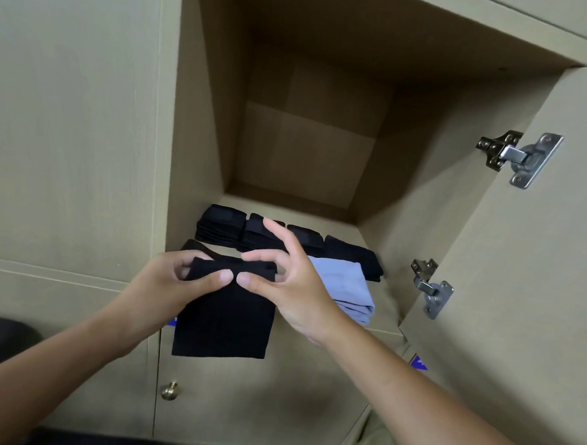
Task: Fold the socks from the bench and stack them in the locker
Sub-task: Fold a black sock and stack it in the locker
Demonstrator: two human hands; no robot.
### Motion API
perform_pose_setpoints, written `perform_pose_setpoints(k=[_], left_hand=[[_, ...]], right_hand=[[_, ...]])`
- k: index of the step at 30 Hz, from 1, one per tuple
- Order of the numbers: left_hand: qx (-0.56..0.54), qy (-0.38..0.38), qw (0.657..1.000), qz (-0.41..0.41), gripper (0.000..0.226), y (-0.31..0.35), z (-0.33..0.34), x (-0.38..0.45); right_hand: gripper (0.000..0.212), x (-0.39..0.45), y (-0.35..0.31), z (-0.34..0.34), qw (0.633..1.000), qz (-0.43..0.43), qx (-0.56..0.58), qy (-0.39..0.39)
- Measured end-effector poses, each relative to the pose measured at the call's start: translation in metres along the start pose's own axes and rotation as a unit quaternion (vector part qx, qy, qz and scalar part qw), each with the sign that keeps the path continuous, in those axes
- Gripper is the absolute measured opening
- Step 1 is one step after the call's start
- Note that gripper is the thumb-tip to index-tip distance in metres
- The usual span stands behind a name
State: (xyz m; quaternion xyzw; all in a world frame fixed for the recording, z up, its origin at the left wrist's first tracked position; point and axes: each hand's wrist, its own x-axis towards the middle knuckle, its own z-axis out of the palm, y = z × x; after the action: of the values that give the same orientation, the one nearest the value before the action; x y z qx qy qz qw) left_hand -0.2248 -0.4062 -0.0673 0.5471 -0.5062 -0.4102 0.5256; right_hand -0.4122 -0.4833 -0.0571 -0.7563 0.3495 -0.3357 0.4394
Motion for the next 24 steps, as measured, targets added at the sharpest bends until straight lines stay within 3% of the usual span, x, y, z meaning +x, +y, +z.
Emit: perform_pose_setpoints(k=[3, 8, 10, 16, 21, 24], left_hand=[[-0.032, 0.047, 0.998, 0.004, 0.026, -0.001, -0.001, 0.001], [-0.208, 0.102, 0.973, -0.016, 0.023, 0.0, 0.001, 0.003], [-0.235, 0.11, 0.966, -0.023, 0.021, 0.001, 0.001, 0.004], [-0.15, 0.143, 0.978, -0.011, 0.031, 0.0, 0.001, 0.006], [-0.107, 0.139, 0.984, 0.0, 0.041, 0.0, 0.014, -0.001], [-0.094, 0.147, 0.985, 0.02, 0.039, 0.002, 0.02, -0.004]], right_hand=[[0.071, -0.004, -0.002, -0.001, 0.998, 0.045, 0.039, 0.003], [0.059, -0.007, 0.003, -0.001, 0.988, 0.128, 0.05, -0.076], [0.056, -0.008, 0.003, -0.001, 0.986, 0.139, 0.065, -0.065], [0.067, -0.003, 0.007, -0.015, 0.966, 0.143, 0.203, 0.076], [0.053, -0.007, 0.004, -0.019, 0.963, 0.102, 0.172, 0.18], [0.038, -0.011, -0.001, -0.018, 0.981, 0.039, 0.115, 0.155]])
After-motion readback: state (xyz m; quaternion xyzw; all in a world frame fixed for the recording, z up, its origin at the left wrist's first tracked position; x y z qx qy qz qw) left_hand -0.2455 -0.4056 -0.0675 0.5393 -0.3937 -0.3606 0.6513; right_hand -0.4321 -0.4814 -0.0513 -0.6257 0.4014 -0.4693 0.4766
